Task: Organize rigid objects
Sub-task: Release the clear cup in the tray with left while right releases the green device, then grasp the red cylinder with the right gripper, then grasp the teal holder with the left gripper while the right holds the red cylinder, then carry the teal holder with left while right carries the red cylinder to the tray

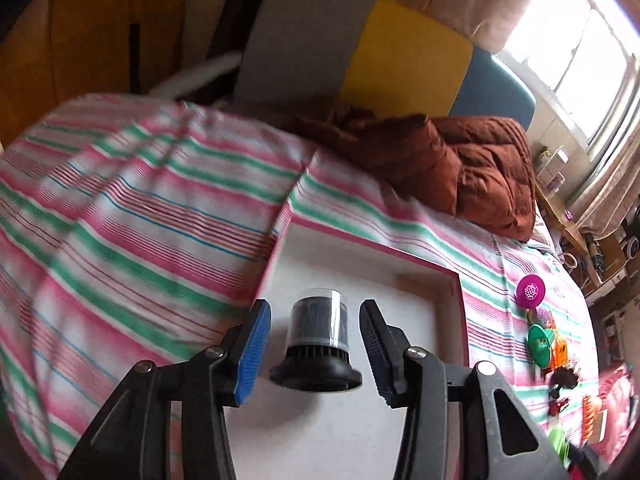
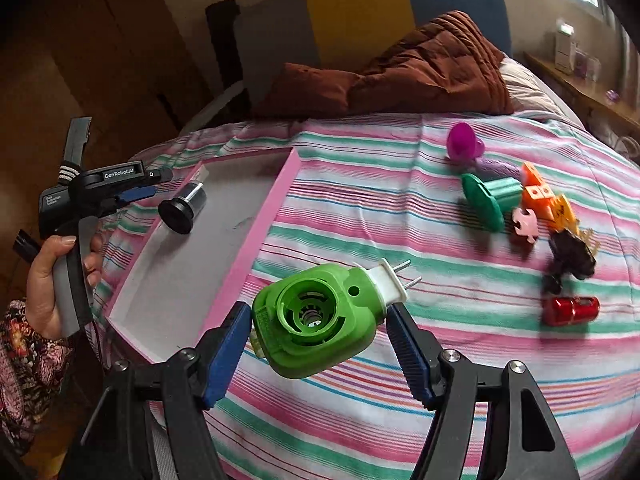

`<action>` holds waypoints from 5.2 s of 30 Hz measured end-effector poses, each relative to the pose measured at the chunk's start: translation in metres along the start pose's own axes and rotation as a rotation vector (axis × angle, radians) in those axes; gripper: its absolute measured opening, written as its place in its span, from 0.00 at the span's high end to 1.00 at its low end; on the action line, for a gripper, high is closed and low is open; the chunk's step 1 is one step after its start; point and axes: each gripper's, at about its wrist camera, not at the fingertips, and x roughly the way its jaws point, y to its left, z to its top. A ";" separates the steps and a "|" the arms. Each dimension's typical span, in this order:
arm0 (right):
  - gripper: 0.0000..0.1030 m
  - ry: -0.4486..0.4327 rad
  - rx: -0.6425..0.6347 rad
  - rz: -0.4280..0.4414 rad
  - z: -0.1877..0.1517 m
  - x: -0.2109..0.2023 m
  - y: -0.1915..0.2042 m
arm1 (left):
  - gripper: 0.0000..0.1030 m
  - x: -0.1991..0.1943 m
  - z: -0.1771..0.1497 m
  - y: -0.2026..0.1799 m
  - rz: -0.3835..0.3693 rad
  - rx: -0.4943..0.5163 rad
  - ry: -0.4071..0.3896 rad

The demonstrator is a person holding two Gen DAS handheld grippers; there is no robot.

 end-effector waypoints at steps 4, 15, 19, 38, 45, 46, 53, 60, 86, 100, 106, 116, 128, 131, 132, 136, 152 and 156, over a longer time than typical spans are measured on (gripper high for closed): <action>0.32 -0.012 -0.080 0.018 0.021 0.016 0.032 | 0.55 -0.021 -0.013 0.004 -0.019 0.029 -0.034; 0.32 0.007 -0.265 0.003 0.059 0.068 0.104 | 0.55 -0.056 -0.061 0.017 -0.060 0.033 -0.022; 0.32 0.040 -0.289 -0.022 0.068 0.094 0.115 | 0.55 -0.062 -0.072 0.022 -0.042 0.025 -0.026; 0.21 -0.032 -0.167 -0.001 0.082 0.075 0.088 | 0.55 -0.077 -0.098 -0.018 -0.112 0.092 -0.009; 0.17 -0.055 -0.070 -0.093 0.051 0.024 0.024 | 0.55 -0.077 -0.113 -0.066 -0.200 0.171 0.021; 0.16 -0.046 -0.057 -0.119 0.045 0.021 0.013 | 0.55 -0.077 -0.116 -0.073 -0.210 0.184 0.028; 0.16 -0.005 0.115 -0.257 0.009 -0.008 -0.074 | 0.55 -0.073 -0.136 -0.111 -0.264 0.265 0.080; 0.16 -0.019 0.269 -0.357 -0.017 -0.038 -0.146 | 0.55 -0.074 -0.152 -0.139 -0.285 0.328 0.098; 0.73 0.114 0.561 -0.336 -0.026 -0.006 -0.237 | 0.55 -0.064 -0.162 -0.185 -0.275 0.436 0.141; 0.74 0.152 0.493 -0.255 -0.045 -0.019 -0.235 | 0.43 0.015 -0.107 -0.308 -0.242 0.545 0.130; 0.74 0.169 0.499 -0.220 -0.044 -0.018 -0.240 | 0.43 0.067 -0.095 -0.377 -0.140 0.745 0.122; 0.74 0.186 0.524 -0.181 -0.042 -0.018 -0.247 | 0.43 0.125 -0.100 -0.400 -0.090 0.890 0.265; 0.74 0.182 0.500 -0.197 -0.039 -0.016 -0.246 | 0.70 0.099 -0.119 -0.352 -0.117 0.852 0.270; 0.74 0.179 0.487 -0.207 -0.039 -0.016 -0.244 | 0.73 0.096 -0.128 -0.339 -0.130 0.795 0.280; 0.74 0.177 0.484 -0.211 -0.039 -0.016 -0.243 | 0.76 0.095 -0.130 -0.334 -0.133 0.776 0.281; 0.74 0.170 0.474 -0.220 -0.040 -0.017 -0.238 | 0.79 0.086 -0.129 -0.315 -0.162 0.674 0.273; 0.74 0.161 0.475 -0.223 -0.041 -0.019 -0.238 | 0.60 0.074 -0.122 -0.301 -0.149 0.553 0.189; 0.74 0.162 0.468 -0.227 -0.041 -0.019 -0.238 | 0.58 0.085 -0.118 -0.312 -0.146 0.583 0.167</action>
